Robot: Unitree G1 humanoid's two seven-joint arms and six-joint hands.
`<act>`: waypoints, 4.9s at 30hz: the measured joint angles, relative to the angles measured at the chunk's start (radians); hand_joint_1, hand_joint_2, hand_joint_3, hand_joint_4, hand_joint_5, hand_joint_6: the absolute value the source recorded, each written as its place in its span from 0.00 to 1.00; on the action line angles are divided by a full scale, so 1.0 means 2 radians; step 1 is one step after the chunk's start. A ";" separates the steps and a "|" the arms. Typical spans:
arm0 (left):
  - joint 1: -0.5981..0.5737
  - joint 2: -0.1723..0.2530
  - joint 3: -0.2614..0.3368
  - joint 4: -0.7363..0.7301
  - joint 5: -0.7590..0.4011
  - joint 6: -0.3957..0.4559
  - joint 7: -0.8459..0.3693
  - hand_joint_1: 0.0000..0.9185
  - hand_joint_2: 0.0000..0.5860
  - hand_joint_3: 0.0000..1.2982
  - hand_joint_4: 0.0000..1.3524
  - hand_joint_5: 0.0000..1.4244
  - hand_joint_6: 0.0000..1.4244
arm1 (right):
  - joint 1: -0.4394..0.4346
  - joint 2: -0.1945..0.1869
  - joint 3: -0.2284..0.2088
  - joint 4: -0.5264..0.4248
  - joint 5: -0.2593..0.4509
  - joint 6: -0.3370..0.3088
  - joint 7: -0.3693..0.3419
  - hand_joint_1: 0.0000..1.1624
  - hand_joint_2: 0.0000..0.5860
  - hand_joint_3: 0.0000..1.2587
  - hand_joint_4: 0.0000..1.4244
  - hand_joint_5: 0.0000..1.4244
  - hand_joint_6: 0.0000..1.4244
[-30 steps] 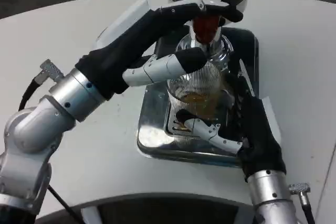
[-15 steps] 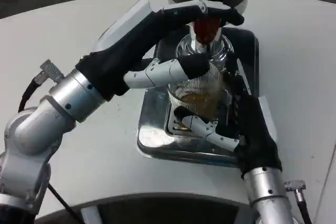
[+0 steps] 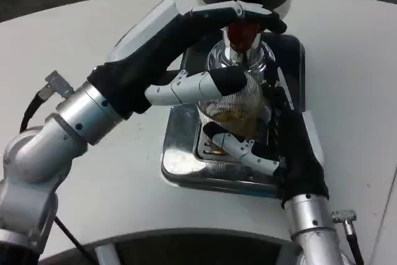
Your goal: Grasp the cup under the faucet to collect the drink, then remove the cup.
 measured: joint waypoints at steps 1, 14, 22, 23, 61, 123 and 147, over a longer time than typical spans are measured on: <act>0.000 0.000 0.000 0.001 0.000 -0.001 0.000 0.00 0.08 0.32 0.19 0.21 0.13 | 0.000 0.000 0.000 0.000 0.000 0.000 0.000 0.79 0.26 0.01 0.01 0.03 0.11; 0.000 0.000 0.000 0.007 0.000 -0.010 0.002 0.00 0.08 0.33 0.20 0.21 0.13 | -0.002 0.001 0.000 0.001 0.000 0.000 -0.001 0.78 0.26 0.01 0.01 0.03 0.11; 0.000 0.001 0.000 0.009 0.000 -0.013 0.003 0.00 0.08 0.33 0.20 0.21 0.13 | -0.001 0.003 0.003 0.001 0.000 0.000 -0.001 0.78 0.27 0.02 0.02 0.03 0.11; 0.000 0.001 0.000 0.009 0.000 -0.013 0.003 0.00 0.08 0.33 0.20 0.21 0.13 | -0.001 0.004 0.004 0.001 0.000 0.000 -0.001 0.78 0.27 0.02 0.02 0.03 0.11; 0.000 0.003 -0.001 0.010 0.002 -0.018 0.006 0.00 0.08 0.35 0.21 0.23 0.14 | -0.009 0.004 0.008 0.007 -0.013 -0.016 -0.012 0.78 0.24 0.03 0.03 0.04 0.12; 0.012 -0.012 0.002 -0.006 -0.080 0.061 -0.017 0.00 0.08 0.27 0.13 0.16 0.10 | -0.041 0.003 0.002 0.070 -0.048 -0.041 -0.068 0.90 0.22 0.55 0.48 0.53 0.48; 0.044 -0.041 0.029 -0.045 -0.184 0.166 -0.062 0.00 0.06 0.00 0.00 0.05 0.02 | -0.013 -0.021 -0.003 -0.006 -0.067 -0.013 -0.068 0.89 0.19 0.60 0.51 0.59 0.56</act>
